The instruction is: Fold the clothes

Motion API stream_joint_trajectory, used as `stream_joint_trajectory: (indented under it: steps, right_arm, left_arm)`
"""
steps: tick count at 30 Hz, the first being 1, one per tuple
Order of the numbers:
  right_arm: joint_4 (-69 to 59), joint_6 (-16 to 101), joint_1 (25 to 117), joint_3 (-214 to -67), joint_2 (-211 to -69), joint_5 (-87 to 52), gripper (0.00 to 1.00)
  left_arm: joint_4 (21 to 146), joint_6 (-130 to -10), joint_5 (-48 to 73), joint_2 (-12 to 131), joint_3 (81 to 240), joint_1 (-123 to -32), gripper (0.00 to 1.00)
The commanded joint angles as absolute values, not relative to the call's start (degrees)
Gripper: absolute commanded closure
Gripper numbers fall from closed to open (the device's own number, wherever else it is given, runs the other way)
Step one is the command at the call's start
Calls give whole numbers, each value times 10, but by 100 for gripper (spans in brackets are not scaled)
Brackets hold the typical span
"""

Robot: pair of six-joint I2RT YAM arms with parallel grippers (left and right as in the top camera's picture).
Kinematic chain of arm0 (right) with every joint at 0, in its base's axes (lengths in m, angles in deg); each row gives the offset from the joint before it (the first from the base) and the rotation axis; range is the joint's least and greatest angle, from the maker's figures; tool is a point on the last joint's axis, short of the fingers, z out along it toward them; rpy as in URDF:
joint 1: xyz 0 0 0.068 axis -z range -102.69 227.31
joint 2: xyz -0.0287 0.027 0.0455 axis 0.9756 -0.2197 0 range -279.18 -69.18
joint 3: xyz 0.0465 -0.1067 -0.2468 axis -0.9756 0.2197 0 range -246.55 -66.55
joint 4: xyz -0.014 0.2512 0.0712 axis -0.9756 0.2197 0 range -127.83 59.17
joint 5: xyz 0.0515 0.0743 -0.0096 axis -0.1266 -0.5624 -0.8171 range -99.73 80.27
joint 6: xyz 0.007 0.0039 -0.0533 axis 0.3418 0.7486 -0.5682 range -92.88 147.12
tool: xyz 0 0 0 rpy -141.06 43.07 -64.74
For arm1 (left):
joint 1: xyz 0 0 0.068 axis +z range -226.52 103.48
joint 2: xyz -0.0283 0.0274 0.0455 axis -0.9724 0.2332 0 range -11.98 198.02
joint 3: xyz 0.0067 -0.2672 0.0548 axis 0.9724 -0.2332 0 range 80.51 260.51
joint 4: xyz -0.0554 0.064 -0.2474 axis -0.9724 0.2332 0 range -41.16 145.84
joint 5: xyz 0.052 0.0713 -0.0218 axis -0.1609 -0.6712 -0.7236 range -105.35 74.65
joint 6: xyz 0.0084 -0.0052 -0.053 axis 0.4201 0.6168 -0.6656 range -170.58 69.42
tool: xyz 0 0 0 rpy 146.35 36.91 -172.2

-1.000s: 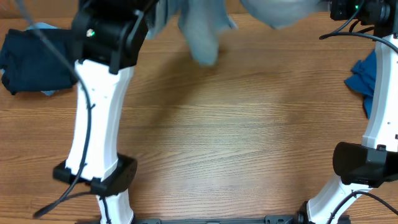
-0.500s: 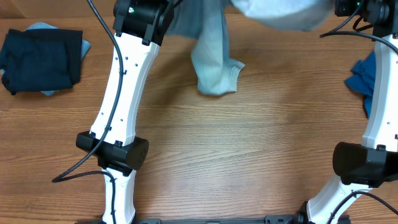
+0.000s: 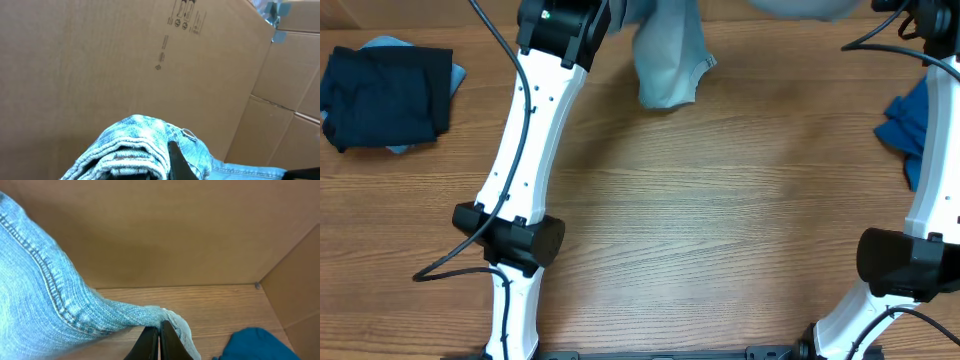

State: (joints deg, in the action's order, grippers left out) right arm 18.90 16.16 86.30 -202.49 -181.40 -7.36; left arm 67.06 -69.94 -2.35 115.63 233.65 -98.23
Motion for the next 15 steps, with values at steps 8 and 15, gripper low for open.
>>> stream_joint_trajectory:
  steps: [8, 15]
  right_arm:
    - [128, 167, 876, -2031, -1797, -64, 96]
    - [97, 167, 877, -2031, -1797, -64, 96]
  left_arm:
    - [590, -700, -57, 1151, 2355, -970, 96]
    - [534, -700, -72, 1151, 2356, -969, 96]
